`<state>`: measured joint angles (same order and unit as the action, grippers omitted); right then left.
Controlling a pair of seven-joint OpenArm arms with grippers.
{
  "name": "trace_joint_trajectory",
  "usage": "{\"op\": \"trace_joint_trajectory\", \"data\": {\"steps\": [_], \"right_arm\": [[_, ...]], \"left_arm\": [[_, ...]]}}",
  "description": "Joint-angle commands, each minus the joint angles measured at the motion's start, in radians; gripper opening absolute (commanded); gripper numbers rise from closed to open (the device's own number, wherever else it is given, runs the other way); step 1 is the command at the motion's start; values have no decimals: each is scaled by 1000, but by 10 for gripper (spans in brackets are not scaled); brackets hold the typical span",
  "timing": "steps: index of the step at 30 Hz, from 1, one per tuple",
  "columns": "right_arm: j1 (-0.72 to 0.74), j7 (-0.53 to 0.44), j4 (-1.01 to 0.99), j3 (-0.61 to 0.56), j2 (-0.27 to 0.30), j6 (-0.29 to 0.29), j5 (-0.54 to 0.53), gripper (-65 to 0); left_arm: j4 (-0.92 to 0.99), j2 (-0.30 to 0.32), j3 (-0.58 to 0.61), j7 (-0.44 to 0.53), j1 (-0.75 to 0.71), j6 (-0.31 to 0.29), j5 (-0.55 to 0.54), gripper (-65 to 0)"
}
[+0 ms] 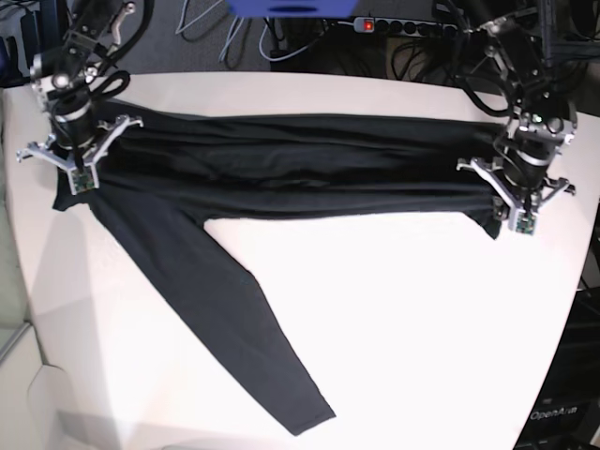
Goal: Fold the T-shirt properly
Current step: 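Lift the grasped side edges with both grippers and fold them toward the folded shoulders, then lower the folded layer and hold it flat with both grippers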
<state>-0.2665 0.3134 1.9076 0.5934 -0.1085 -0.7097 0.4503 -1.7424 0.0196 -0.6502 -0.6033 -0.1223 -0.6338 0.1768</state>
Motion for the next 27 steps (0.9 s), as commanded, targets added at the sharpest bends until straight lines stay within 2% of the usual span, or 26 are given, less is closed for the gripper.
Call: {"op": "trace_joint_trajectory", "data": {"steps": [1,3,7,16,27], "right_arm": [[8,-24,30,9,19,12,-32,-650],[8,-24,33,20,37,12,-55,-650],[6,-21,31,33,57,12,-63,-650],[-46,-24,31,40,60,12,-95,-650],[-90,-24,25,41,59,12,-98,-650]], "left_arm": [[-24,18,-15,10,16,-19,-30,-650],[-24,24,-44,-19,25,-64,-72,-650],[-21,24,-96,-77,66,-64,-67,-650],[-14,24,-102,-85,62,-64,-66,-650],[-12,24,-98,-77,-30,-64,-67,-650]]}}
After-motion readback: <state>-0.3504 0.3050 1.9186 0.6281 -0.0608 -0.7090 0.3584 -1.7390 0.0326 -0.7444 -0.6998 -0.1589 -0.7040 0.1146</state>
